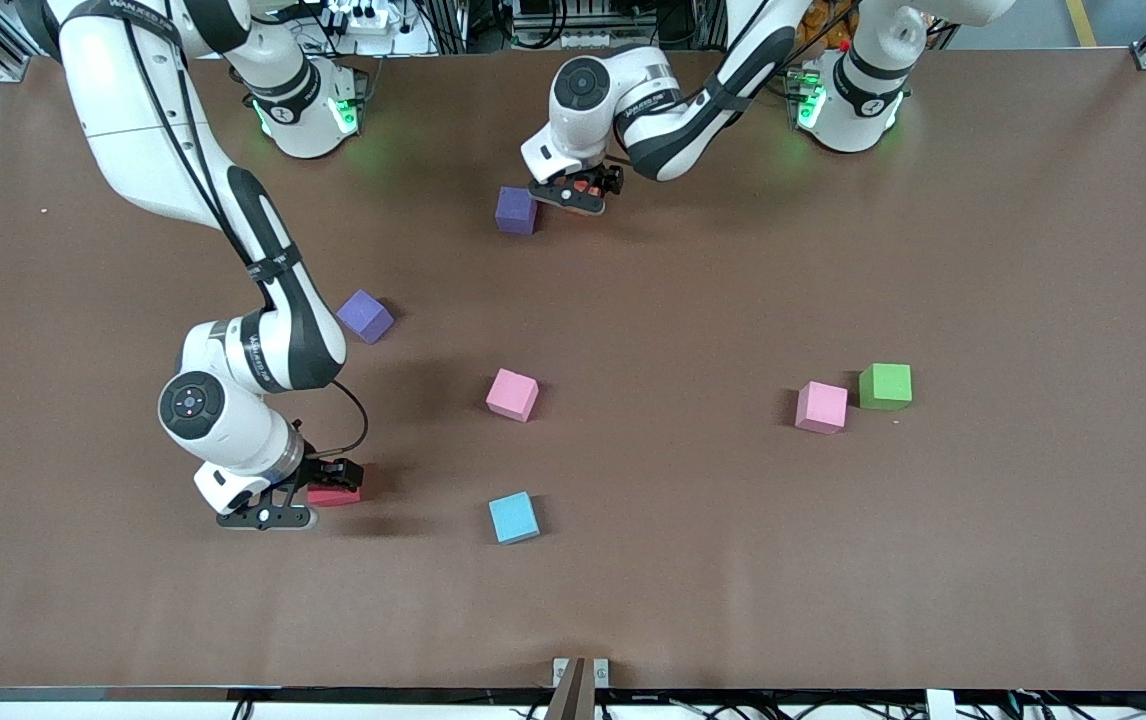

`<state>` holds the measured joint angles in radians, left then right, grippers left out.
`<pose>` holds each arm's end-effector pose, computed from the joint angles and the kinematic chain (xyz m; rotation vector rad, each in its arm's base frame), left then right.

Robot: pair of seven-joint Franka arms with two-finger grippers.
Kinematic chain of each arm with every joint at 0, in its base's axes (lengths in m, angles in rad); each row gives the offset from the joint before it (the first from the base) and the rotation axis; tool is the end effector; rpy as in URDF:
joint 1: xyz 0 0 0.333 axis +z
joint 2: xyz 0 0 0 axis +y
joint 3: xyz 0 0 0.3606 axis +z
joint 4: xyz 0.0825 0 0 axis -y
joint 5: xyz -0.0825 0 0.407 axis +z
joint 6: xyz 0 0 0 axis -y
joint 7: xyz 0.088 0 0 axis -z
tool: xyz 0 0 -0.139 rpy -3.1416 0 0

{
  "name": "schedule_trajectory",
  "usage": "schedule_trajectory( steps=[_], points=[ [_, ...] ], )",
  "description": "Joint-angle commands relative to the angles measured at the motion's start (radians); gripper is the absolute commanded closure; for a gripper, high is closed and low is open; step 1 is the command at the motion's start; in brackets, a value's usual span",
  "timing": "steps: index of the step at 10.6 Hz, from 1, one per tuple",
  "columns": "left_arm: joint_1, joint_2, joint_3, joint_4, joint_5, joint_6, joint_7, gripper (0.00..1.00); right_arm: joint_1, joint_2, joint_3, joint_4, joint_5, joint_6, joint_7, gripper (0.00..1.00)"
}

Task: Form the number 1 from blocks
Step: 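Grasp the orange cube with the left gripper while the right gripper grasps the red cube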

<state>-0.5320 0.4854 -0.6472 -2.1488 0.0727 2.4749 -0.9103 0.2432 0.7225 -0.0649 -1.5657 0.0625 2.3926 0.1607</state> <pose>0.2231 -0.5474 0.2026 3.0163 -0.4249 -0.3660 0.7496 0.1444 0.2153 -3.1165 0.0116 -0.1626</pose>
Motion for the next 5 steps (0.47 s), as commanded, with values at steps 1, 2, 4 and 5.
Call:
schedule_trajectory(
  steps=[1, 2, 4, 5],
  points=[
    [-0.029, 0.031, 0.017, 0.009, 0.035, 0.027, -0.041, 0.32, 0.01, 0.018, -0.007, 0.01, 0.003, 0.007, -0.007, 0.0],
    [-0.031, 0.033, 0.017, 0.009, 0.035, 0.027, -0.073, 0.61, 0.01, 0.023, -0.007, 0.009, 0.003, 0.007, -0.007, 0.0],
    [-0.031, 0.032, 0.017, 0.009, 0.035, 0.026, -0.129, 1.0, 0.008, 0.032, -0.01, 0.007, 0.002, 0.007, -0.007, 0.11],
    [-0.031, 0.03, 0.018, 0.01, 0.035, 0.026, -0.165, 1.0, 0.007, 0.034, -0.012, 0.007, 0.002, 0.007, -0.007, 0.19]
  ],
)
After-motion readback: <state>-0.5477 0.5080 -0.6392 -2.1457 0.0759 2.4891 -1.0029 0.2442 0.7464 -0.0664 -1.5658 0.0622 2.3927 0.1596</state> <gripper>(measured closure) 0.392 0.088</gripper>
